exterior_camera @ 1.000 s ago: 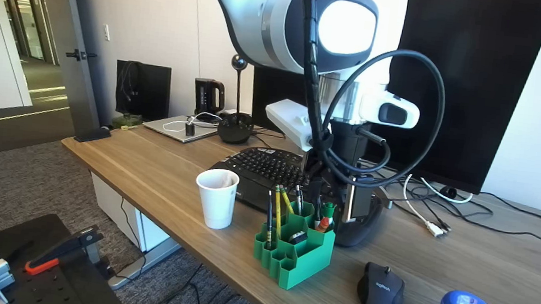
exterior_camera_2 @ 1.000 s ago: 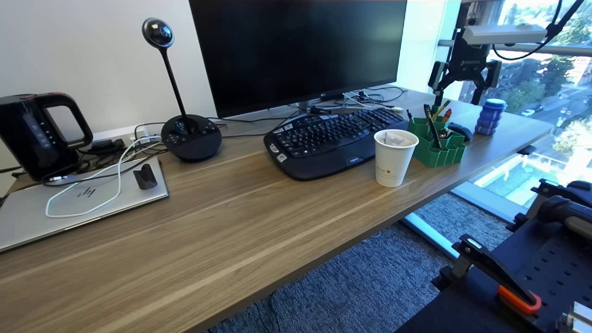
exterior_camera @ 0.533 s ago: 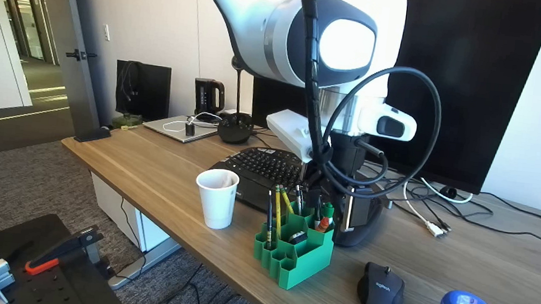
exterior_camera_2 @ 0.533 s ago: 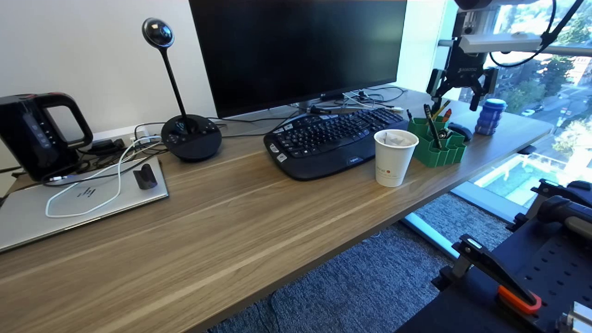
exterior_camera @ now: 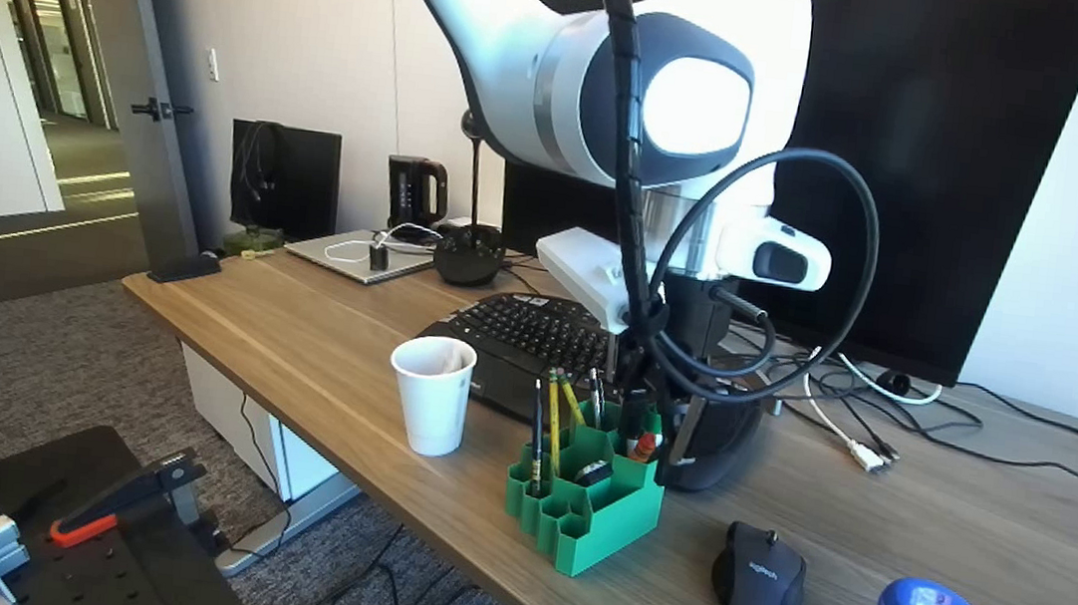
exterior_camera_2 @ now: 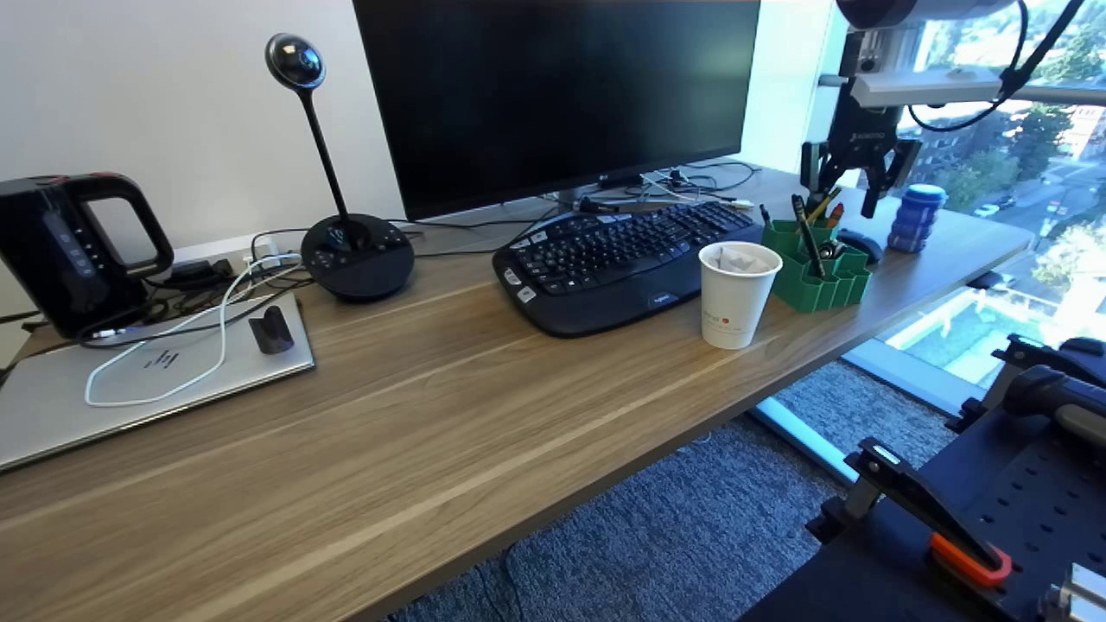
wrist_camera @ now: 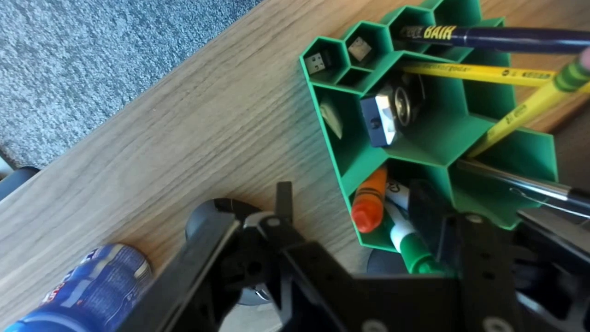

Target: Pick a crayon in the rack and put it in the cup

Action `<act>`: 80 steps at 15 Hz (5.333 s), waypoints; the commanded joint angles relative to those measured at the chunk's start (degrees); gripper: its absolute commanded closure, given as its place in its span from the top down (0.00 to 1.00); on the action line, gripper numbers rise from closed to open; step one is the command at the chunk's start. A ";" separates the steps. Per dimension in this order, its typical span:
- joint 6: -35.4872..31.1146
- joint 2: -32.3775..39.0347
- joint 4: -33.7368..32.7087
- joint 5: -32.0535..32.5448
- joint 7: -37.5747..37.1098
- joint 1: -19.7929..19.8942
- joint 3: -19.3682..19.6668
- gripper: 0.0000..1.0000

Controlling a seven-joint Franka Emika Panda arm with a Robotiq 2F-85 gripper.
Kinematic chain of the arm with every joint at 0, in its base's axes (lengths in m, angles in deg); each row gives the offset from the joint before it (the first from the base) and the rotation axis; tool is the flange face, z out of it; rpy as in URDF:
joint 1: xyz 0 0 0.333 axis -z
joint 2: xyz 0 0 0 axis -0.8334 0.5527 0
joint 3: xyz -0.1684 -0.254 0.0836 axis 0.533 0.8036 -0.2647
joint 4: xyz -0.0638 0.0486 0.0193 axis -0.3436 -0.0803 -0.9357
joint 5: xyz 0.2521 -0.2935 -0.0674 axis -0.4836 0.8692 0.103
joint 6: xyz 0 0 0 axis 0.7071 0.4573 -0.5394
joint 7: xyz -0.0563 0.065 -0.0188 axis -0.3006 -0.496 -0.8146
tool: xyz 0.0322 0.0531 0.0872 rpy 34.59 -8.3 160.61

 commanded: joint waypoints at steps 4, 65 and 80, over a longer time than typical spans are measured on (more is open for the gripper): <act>-0.96 0.74 -1.19 -0.93 0.17 0.50 -0.65 0.13; -15.66 -29.36 27.76 -10.24 23.20 -2.85 -8.49 0.04; -16.48 -30.35 29.36 -12.94 24.85 -7.83 -12.56 0.04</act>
